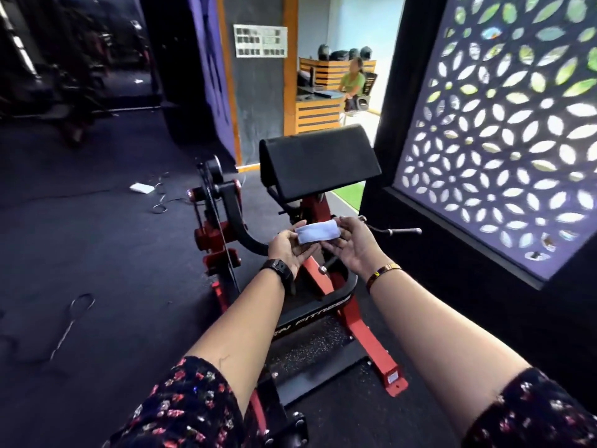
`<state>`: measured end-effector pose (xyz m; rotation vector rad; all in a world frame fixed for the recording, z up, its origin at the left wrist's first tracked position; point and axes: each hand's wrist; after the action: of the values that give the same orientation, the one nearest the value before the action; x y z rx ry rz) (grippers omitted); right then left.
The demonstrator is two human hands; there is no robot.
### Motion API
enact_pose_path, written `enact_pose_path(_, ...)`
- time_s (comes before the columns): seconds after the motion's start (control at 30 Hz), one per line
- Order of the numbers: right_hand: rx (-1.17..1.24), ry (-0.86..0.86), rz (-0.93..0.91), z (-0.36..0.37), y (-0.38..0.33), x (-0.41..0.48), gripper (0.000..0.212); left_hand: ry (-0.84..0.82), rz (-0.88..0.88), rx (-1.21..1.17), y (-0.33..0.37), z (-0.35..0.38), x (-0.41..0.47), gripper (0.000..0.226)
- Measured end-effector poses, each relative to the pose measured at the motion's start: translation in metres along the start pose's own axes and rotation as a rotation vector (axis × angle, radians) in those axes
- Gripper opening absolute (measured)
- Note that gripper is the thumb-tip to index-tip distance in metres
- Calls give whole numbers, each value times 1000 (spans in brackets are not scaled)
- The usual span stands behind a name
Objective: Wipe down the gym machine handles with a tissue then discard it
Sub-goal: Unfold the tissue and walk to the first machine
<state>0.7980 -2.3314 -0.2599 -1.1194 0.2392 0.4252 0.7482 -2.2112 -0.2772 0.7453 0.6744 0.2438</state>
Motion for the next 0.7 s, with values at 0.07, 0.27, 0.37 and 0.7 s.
enact_pose_path(0.07, -29, -36, 30, 8, 3, 8, 15, 44, 36, -28, 4, -5, 4, 37)
enact_pose_path(0.27, -49, -186, 129, 26, 11, 41, 14, 186, 141, -120, 7, -14, 9, 36)
enact_pose_path(0.37, -31, -286, 193, 29, 13, 57, 14, 260, 202, -157, 3, -12, 8, 34)
enact_pose_path(0.7, -132, -506, 295, 27, 1, 81, 14, 458, 339, -237, -12, 5, -9, 34)
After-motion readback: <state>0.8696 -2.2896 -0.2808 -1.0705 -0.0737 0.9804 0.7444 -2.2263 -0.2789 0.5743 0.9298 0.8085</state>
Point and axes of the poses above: each hand's wrist, its own x-axis towards the middle knuckle, its own z-axis out of the palm, y = z × x, and after that the axes turned 8 degrees about y, right-handed
